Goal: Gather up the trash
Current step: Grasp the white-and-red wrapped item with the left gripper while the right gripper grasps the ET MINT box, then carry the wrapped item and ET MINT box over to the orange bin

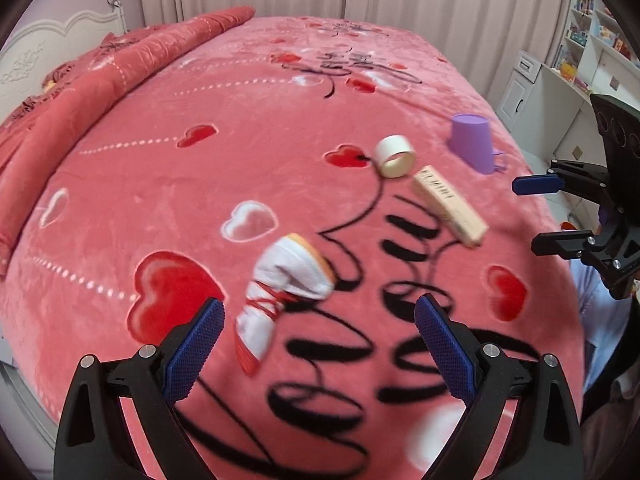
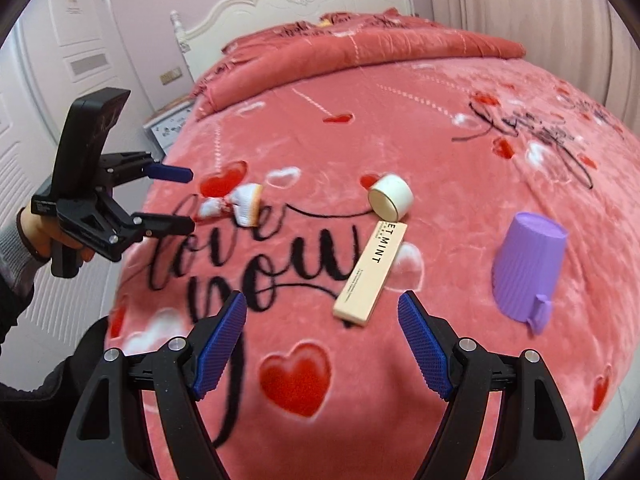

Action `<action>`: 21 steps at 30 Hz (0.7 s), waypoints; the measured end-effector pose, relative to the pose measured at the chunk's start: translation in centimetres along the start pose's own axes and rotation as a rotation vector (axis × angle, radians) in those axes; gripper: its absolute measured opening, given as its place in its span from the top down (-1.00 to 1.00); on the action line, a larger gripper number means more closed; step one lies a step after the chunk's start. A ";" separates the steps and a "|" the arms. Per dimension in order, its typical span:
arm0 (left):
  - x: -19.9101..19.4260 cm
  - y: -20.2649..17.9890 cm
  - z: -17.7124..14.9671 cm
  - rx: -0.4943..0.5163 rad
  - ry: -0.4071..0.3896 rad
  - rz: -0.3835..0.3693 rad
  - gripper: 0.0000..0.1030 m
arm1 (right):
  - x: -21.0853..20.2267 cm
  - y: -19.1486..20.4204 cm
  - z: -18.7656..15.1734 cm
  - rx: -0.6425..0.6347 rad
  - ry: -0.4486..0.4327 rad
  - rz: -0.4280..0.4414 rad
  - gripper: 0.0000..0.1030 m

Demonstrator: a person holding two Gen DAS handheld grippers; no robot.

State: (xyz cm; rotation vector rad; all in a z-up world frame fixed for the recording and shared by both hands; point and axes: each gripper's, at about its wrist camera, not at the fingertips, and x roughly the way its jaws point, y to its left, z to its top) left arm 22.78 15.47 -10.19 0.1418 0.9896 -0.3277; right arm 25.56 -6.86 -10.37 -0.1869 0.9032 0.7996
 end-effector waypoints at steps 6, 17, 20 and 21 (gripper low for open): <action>3.6 2.5 -0.5 -0.008 0.015 -0.058 -0.72 | 4.9 -1.2 0.8 -0.029 0.037 -0.076 -0.50; 4.4 3.9 -1.1 -0.084 0.009 -0.047 0.34 | 7.1 -2.7 0.2 -0.068 0.051 -0.129 0.46; 3.6 3.2 -1.4 -0.083 0.024 -0.043 0.37 | 5.9 -2.8 -0.1 -0.057 0.047 -0.116 0.46; 3.3 2.8 -1.6 -0.086 0.029 -0.045 0.37 | 5.5 -2.7 -0.2 -0.053 0.046 -0.111 0.46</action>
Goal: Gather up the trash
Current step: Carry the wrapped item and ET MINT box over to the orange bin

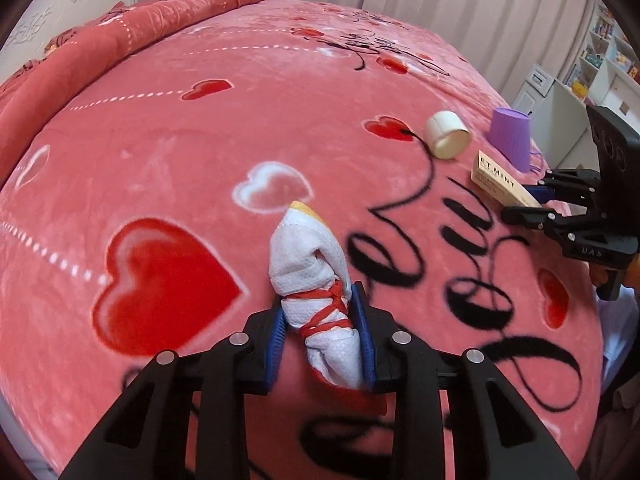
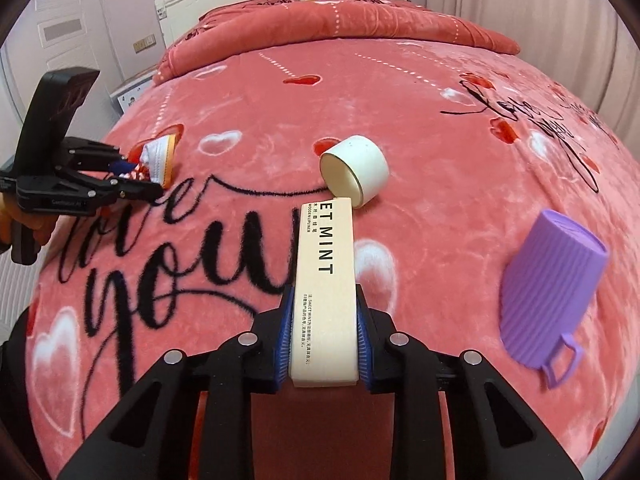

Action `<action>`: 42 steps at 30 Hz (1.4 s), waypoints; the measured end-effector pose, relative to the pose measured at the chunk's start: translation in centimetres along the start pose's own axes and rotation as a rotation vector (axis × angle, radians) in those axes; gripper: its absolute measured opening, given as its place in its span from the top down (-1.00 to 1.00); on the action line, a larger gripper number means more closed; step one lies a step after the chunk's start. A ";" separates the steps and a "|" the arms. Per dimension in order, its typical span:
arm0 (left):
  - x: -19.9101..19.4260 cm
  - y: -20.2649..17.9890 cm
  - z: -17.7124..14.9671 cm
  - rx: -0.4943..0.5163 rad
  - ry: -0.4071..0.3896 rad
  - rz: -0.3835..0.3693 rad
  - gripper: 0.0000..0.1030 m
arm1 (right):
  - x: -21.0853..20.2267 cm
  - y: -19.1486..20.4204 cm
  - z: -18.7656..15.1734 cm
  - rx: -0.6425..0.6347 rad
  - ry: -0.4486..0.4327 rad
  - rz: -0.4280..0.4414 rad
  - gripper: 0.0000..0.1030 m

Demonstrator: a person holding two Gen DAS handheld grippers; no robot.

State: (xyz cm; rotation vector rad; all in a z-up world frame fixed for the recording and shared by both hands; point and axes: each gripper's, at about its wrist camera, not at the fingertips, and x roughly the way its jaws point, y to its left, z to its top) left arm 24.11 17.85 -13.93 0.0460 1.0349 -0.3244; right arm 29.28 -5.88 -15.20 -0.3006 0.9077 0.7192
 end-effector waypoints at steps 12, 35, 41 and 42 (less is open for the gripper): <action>-4.7 -8.8 -3.8 -0.001 0.011 -0.053 0.37 | -9.0 3.2 -5.3 0.002 -0.030 0.093 0.46; -6.4 -29.7 -0.4 0.338 -0.025 -0.160 0.37 | -26.2 -2.6 -16.9 0.135 -0.220 -0.011 0.46; -3.2 -37.0 3.3 0.472 -0.016 -0.256 0.37 | -30.8 -7.9 -22.4 0.266 -0.241 -0.126 0.46; -2.6 -38.4 3.8 0.498 -0.011 -0.275 0.37 | -31.9 -9.2 -23.7 0.300 -0.244 -0.156 0.46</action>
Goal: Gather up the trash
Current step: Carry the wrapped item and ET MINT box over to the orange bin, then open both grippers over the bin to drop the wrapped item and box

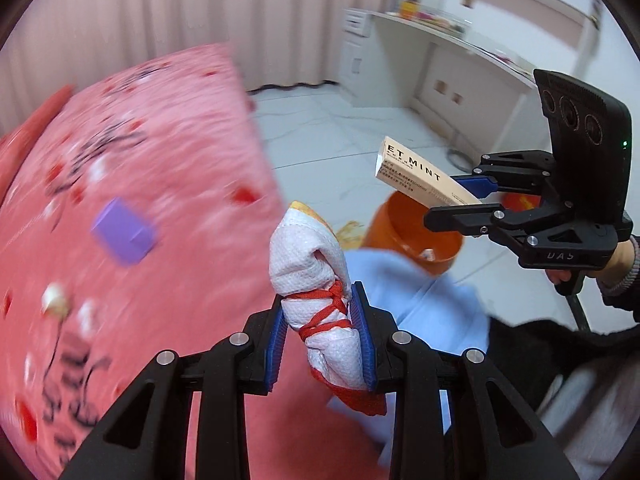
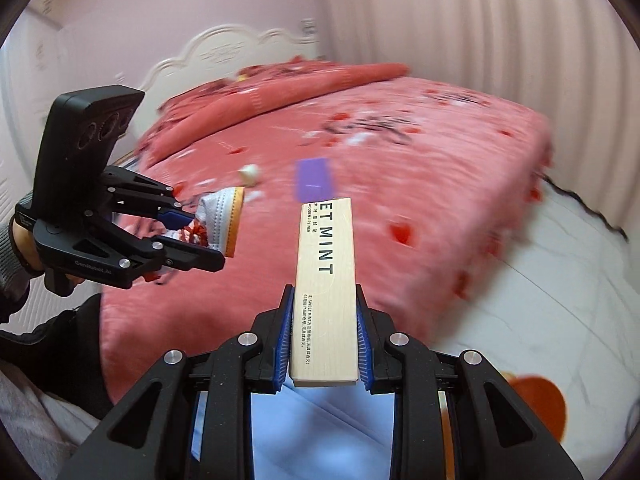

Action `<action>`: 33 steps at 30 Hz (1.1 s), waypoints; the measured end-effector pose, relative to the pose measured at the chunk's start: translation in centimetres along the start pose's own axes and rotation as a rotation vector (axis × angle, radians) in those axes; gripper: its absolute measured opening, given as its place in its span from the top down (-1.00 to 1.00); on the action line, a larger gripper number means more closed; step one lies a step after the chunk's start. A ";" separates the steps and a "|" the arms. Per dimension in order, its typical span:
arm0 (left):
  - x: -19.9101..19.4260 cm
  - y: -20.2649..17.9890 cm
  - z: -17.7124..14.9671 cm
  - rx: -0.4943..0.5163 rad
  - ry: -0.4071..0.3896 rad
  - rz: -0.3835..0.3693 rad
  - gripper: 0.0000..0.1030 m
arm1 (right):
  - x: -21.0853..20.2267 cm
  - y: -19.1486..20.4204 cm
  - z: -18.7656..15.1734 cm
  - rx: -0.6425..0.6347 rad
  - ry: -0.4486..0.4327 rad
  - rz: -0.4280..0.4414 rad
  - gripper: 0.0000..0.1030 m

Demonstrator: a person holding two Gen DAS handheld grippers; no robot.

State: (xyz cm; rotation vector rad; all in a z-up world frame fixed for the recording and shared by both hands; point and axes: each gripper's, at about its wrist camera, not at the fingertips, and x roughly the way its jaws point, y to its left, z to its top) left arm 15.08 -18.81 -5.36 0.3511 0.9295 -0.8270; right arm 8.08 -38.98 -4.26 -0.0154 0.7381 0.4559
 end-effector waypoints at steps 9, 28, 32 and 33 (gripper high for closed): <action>7.9 -7.0 7.6 0.181 0.035 -0.157 0.37 | -5.8 -10.6 -4.8 0.180 -0.010 -0.189 0.46; 19.0 -14.6 12.8 0.325 0.159 -0.313 0.37 | -8.7 -21.3 -10.9 0.370 0.007 -0.333 0.46; 20.5 -15.0 13.4 0.330 0.150 -0.292 -0.09 | -8.0 -22.7 -11.5 0.417 0.021 -0.341 0.26; 20.7 -15.2 13.4 0.322 0.151 -0.289 -0.10 | -7.8 -22.9 -11.7 0.427 0.023 -0.345 0.22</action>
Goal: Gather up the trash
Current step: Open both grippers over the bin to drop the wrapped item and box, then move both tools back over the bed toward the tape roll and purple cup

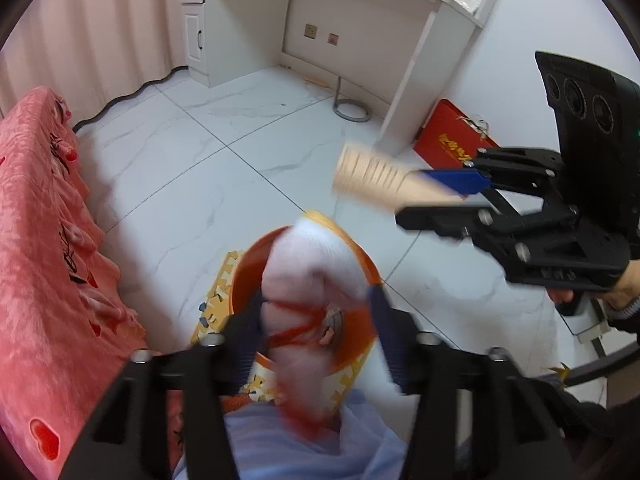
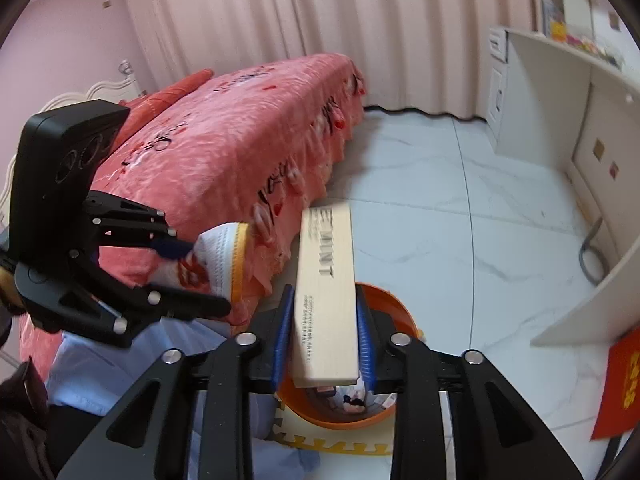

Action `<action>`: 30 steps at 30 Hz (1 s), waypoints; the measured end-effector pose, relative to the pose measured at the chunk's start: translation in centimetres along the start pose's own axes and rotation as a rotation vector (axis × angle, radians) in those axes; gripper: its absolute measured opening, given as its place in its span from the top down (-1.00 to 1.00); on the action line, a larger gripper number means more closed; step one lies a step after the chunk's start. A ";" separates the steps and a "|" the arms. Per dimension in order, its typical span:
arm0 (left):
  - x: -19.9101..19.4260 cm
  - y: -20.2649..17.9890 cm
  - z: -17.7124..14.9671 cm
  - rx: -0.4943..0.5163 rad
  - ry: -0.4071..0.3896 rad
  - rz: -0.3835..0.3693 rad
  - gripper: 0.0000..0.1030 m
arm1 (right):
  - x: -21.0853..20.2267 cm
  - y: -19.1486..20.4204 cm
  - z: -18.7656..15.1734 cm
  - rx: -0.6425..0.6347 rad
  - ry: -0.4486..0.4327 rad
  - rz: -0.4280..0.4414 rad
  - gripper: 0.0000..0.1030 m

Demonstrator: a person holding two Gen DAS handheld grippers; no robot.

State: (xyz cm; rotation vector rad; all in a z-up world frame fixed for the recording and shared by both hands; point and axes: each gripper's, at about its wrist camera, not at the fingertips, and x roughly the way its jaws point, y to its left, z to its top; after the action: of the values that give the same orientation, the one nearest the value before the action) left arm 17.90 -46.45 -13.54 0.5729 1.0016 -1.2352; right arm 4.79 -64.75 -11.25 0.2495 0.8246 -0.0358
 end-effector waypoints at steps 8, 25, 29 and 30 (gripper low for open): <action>1.0 0.2 -0.4 -0.023 0.041 -0.009 -0.10 | 1.1 -0.3 -0.5 0.016 0.017 0.003 0.01; -5.2 0.5 -3.7 -0.108 -0.028 0.073 -0.10 | -0.7 6.2 1.3 -0.065 -0.025 0.084 -0.02; -7.7 0.5 -5.9 -0.145 -0.062 0.117 -0.32 | -1.4 9.6 1.7 -0.115 -0.034 0.129 -0.04; -8.8 0.5 -6.9 -0.165 -0.079 0.125 -0.32 | -1.5 10.3 1.8 -0.124 -0.035 0.138 -0.04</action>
State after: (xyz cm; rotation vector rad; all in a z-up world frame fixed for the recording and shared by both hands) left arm 16.16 -36.29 -9.29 0.4477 0.9759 -1.0466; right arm 6.35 -55.30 -6.89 0.1880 0.7696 0.1391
